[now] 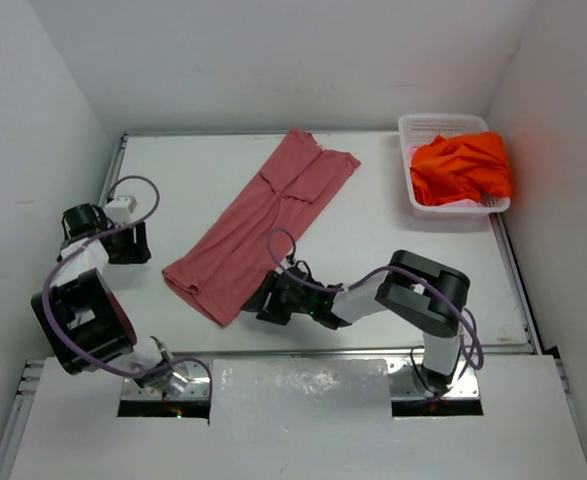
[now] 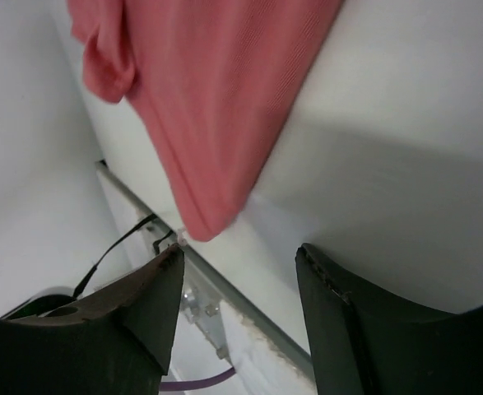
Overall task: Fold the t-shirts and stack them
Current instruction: Rotate the tshirt 90 degrees
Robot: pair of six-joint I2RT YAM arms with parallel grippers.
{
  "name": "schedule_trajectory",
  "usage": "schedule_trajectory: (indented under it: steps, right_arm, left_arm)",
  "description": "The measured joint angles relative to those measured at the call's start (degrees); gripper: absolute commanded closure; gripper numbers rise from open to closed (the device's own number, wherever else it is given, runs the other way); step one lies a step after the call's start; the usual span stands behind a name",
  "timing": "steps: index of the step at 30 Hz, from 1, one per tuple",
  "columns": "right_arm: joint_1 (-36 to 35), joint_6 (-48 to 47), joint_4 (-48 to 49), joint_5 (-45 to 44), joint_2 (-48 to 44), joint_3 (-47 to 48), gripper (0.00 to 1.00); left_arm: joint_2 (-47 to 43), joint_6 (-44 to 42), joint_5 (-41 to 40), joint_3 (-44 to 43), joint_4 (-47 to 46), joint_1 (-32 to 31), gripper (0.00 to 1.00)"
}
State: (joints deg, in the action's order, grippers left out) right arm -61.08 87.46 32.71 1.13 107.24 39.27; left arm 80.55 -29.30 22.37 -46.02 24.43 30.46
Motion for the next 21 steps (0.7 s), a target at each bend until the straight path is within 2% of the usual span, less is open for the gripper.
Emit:
schedule_trajectory:
  steps: [6,11,15,21]
  right_arm:
    - [-5.18,4.35,6.47,-3.65,2.16,-0.92,0.40]
    - [-7.32,8.79,10.71,-7.48,4.52,-1.18,0.47]
    - [-8.13,11.69,12.55,-9.79,8.02,1.64,0.54]
    - [-8.98,14.64,10.86,-12.90,12.85,8.66,0.56]
  left_arm:
    - [-4.68,-0.20,-2.80,1.88,0.15,0.00,0.42]
    - [-8.44,-0.20,-2.80,2.14,0.22,0.00,0.42]
    - [-10.32,-0.39,-2.23,2.45,0.17,0.00,0.42]
    - [-11.45,-2.51,0.68,4.00,0.79,0.00,0.42]
